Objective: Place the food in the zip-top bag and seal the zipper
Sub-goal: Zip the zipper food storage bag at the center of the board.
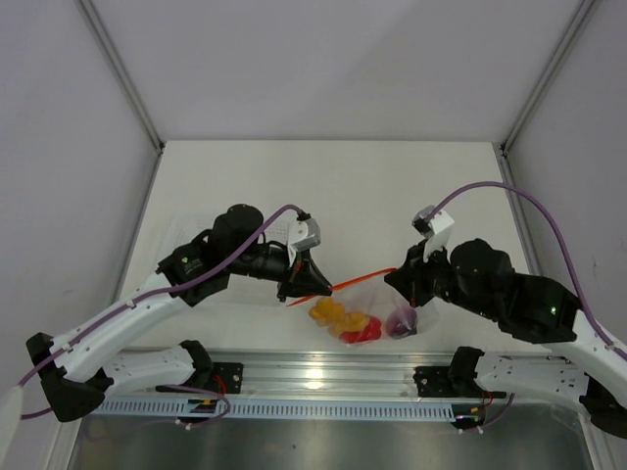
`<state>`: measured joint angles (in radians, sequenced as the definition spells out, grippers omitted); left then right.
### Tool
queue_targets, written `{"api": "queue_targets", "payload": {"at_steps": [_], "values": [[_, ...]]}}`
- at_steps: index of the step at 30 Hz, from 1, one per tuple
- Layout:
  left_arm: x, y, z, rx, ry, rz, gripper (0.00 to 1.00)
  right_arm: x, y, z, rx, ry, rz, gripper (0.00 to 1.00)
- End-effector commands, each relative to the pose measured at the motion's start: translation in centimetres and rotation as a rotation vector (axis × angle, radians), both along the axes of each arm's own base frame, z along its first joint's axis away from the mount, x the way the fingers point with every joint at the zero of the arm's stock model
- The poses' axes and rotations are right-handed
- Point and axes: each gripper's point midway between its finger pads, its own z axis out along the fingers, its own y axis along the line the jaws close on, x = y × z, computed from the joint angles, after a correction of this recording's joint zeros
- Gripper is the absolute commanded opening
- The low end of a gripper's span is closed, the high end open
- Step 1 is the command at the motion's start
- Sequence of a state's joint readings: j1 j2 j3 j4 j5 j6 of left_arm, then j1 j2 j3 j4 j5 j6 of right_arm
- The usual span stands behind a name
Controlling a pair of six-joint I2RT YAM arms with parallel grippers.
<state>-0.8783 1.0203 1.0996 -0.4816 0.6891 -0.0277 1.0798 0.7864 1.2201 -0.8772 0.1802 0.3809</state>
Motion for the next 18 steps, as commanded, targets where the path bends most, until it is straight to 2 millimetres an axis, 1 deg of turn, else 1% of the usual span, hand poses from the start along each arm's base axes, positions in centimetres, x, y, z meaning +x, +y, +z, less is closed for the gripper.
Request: {"api": "queue_targets", "payload": {"at_steps": [1, 3, 8, 18], "values": [[0.1, 0.4, -0.1, 0.003, 0.016, 0.018, 0.01, 1.2, -2.8, 0.9, 0.025, -0.029, -0.150, 0.00], [-0.1, 0.5, 0.1, 0.002, 0.020, 0.015, 0.01, 1.3, -3.8, 1.0, 0.041, -0.038, -0.186, 0.00], [-0.1, 0.8, -0.3, -0.004, 0.015, 0.025, 0.01, 1.5, -5.1, 0.8, 0.046, -0.042, -0.242, 0.00], [0.0, 1.2, -0.9, 0.003, 0.014, 0.040, 0.01, 1.7, -6.4, 0.8, 0.061, -0.035, -0.314, 0.00]]}}
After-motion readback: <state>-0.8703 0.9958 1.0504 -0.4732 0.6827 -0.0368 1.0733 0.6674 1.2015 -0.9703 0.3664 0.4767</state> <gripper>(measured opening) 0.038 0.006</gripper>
